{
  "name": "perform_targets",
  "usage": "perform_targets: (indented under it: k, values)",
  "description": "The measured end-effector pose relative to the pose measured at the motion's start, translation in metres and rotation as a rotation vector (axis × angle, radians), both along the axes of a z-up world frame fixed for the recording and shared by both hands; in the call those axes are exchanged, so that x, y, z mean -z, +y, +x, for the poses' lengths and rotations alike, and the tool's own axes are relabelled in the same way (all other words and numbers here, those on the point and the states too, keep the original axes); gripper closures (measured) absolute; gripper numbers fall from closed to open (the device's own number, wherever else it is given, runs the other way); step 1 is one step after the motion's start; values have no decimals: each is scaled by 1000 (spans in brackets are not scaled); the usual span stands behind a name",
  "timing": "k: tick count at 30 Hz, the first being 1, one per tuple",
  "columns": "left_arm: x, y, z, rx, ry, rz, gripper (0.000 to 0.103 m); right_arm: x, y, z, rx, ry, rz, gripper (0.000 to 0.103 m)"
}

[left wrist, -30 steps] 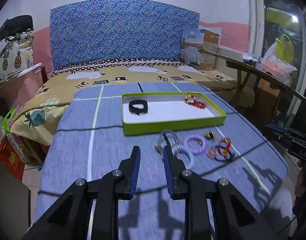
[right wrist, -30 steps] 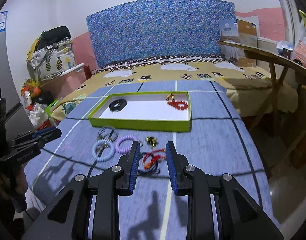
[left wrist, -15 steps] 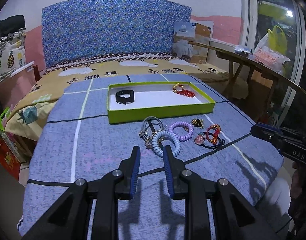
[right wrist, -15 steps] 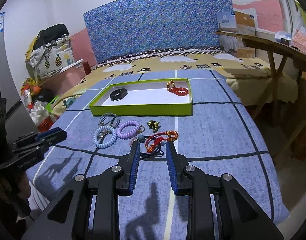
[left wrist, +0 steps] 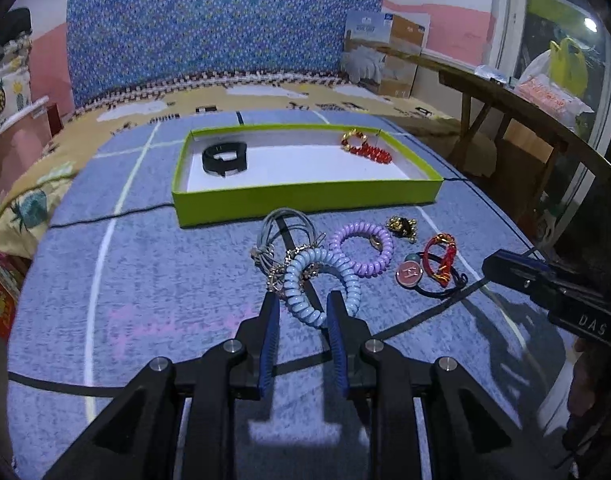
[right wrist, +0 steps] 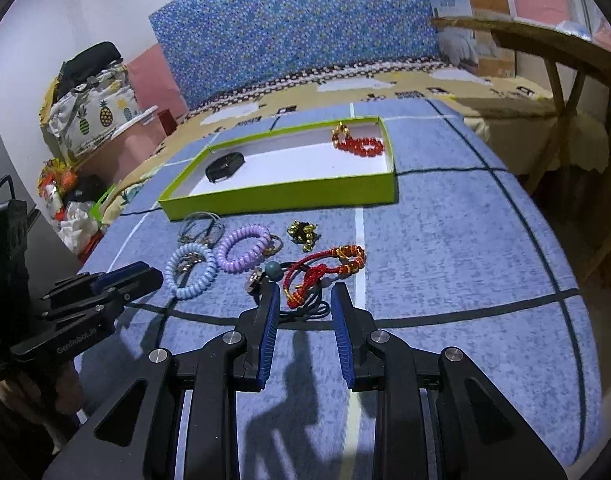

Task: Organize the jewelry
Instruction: 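Grasp the light-blue coil hair tie with the left gripper while the right gripper grasps the red tasseled bead string, then carry both items into the green box and open both grippers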

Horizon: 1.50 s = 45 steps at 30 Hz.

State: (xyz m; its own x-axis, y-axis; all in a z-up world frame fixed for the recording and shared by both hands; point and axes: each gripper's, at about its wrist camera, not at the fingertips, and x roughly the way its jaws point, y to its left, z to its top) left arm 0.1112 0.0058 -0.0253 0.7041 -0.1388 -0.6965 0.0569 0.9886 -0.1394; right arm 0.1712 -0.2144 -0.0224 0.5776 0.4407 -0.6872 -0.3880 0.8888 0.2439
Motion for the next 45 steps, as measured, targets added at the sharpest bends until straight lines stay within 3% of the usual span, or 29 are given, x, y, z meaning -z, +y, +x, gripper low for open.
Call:
perform_targets:
  k: [12, 18, 23, 28, 39, 45]
  values:
    - [12, -6, 19, -19, 74, 19, 78, 17, 2, 36, 37, 109, 67, 76]
    - [12, -11, 19, -11, 66, 63, 92, 20, 5, 48, 69, 147, 80, 76]
    - [11, -14, 15, 2, 54, 79, 92, 20, 8, 51, 78, 146, 50, 93]
    - [10, -14, 12, 10, 45, 71, 93, 17, 6, 47, 70, 129, 48, 94]
    - [-1, -10, 1, 13, 10, 49, 93, -6, -14, 35, 47, 70, 184, 94]
    - [-9, -7, -6, 15, -15, 28, 94, -16, -18, 26, 35, 43, 201, 94]
